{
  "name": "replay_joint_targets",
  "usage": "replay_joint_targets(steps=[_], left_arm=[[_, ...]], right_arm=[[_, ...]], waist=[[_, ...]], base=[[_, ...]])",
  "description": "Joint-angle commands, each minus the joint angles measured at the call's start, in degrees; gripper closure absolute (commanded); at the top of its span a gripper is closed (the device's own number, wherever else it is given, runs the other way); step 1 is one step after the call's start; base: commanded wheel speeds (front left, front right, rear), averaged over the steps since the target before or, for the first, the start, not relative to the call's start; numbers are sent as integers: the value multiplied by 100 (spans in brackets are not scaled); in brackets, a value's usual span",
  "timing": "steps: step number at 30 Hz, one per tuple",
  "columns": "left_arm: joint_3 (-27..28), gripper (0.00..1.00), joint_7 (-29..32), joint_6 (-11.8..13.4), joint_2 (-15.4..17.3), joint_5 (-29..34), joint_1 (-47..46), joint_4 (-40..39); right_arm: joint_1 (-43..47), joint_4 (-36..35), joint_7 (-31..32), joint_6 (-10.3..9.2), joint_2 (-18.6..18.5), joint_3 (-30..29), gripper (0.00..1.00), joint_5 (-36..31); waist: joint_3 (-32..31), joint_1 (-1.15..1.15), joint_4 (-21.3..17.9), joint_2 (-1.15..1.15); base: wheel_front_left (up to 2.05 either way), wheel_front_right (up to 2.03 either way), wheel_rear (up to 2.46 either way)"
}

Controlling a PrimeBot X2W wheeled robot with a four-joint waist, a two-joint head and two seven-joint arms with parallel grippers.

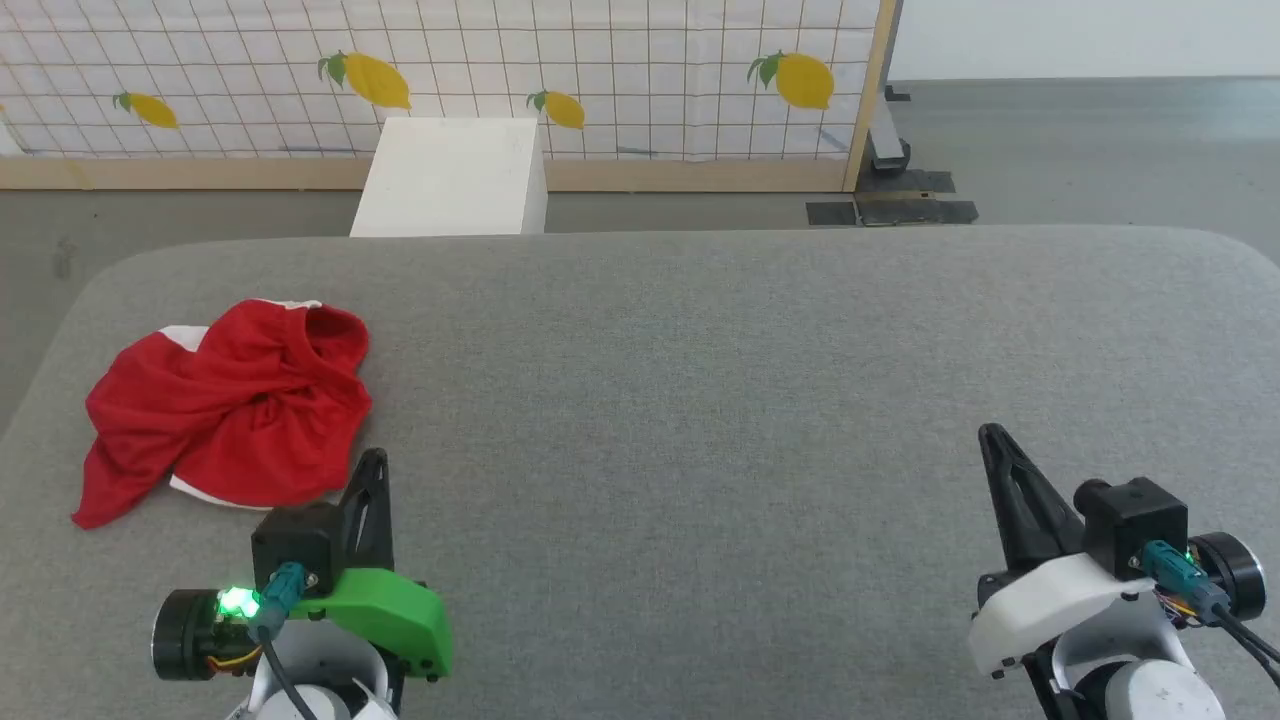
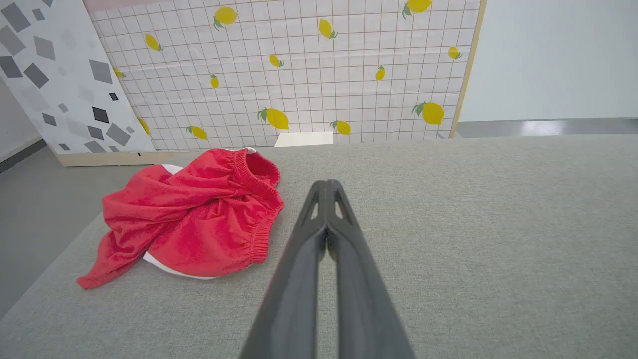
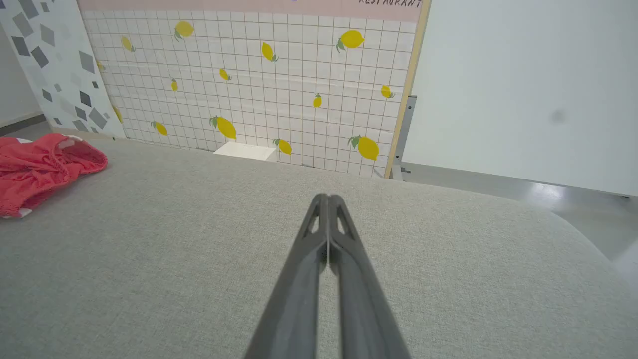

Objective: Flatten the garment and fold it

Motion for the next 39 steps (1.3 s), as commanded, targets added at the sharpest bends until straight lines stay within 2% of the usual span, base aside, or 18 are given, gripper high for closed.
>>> replay_joint_targets(steps=[1,4,5,24,39], left_arm=[[18,100,8,-5,-29,60,67,-14],[18,100,8,-5,-29,60,67,-14],[-4,0,-1,1,2,-3,0,2],[-95,0,-185,70,2,-158,-22,188],[-145,0,-368,148,13,-307,-52,348]], right_arm=[[84,-29,1,-9,5,8,100,-36],[84,-29,1,-9,5,8,100,-36],[0,3,-1,0,0,-2,0,5],[17,258,-196,-1,0,-53,0,270],[7,473,-374,-2,0,-71,0,491]], waist=[[0,0,0,0],[0,0,0,0],[0,0,0,0],[1,0,66,0],[42,0,408,0]], base=[[0,0,0],[0,0,0],[0,0,0],[0,0,0],[0,0,0]])
